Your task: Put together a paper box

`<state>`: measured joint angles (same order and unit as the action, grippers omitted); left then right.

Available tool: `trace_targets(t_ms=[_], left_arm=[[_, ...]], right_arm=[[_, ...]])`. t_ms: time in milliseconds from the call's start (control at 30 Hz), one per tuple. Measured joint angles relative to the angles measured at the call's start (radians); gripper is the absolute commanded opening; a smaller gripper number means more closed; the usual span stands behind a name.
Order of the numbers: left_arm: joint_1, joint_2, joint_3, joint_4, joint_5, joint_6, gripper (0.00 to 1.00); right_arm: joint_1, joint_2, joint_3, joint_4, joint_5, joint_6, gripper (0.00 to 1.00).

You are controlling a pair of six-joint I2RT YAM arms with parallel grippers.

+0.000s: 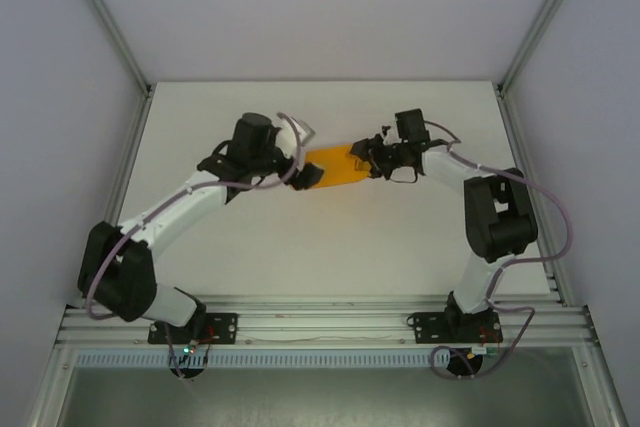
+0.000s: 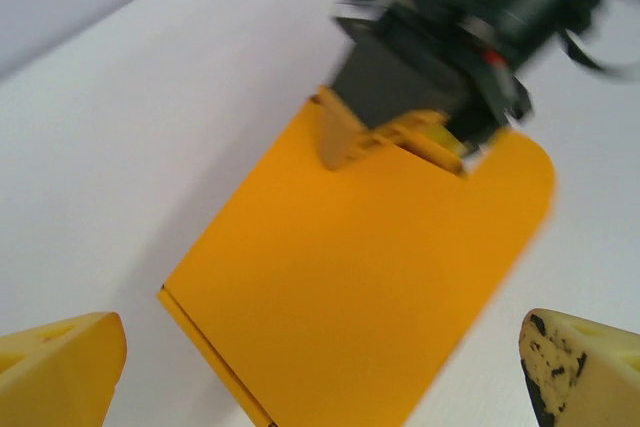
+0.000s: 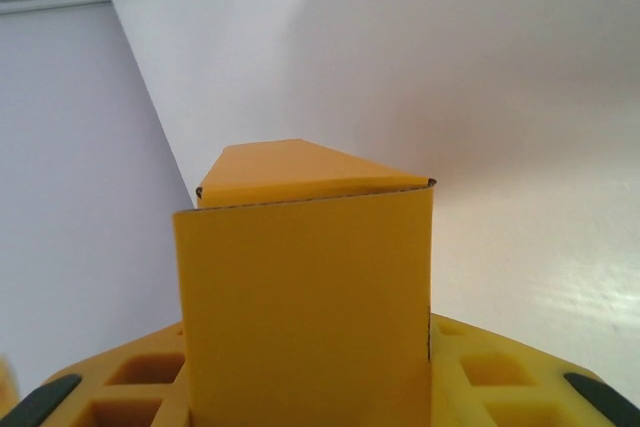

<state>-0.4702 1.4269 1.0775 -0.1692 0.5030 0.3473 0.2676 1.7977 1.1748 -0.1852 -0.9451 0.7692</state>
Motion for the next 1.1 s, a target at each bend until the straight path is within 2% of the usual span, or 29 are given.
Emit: trace_targets(t_ms=[67, 200, 300, 467, 667, 933, 1033, 1100], left_arm=[[-0.053, -0.007, -0.001, -0.053, -0.068, 0.13, 1.0], [-0.094, 0.006, -0.001, -0.14, -0.167, 0.286, 1.0], [-0.102, -0.012, -0.011, -0.155, -0.176, 0.372, 0.99], [-0.106, -0.085, -0.064, -0.159, -0.169, 0.488, 1.0], [-0.113, -0.104, -0.08, -0.157, -0.166, 0.553, 1.0], [-0.113, -0.033, -0.078, -0.156, -0.208, 0.564, 1.0], [-0.113, -0.021, -0.077, -0.156, -0.22, 0.567, 0.95], [-0.113, -0.016, -0.069, -0.152, -0.227, 0.568, 0.88]], right_arm=[[-0.001, -0.005, 0.001, -0.065, -0.018, 0.021, 0.22], [0.0, -0.016, 0.017, -0.216, -0.066, 0.055, 0.25], [0.0, -0.02, 0.034, -0.287, -0.098, 0.107, 0.25], [0.0, -0.026, 0.032, -0.304, -0.184, 0.235, 0.23], [-0.012, -0.046, 0.032, -0.294, -0.21, 0.348, 0.22], [-0.014, -0.073, 0.032, -0.284, -0.245, 0.436, 0.22], [-0.014, -0.085, 0.032, -0.281, -0.248, 0.454, 0.22], [-0.016, -0.095, 0.032, -0.281, -0.245, 0.459, 0.22]])
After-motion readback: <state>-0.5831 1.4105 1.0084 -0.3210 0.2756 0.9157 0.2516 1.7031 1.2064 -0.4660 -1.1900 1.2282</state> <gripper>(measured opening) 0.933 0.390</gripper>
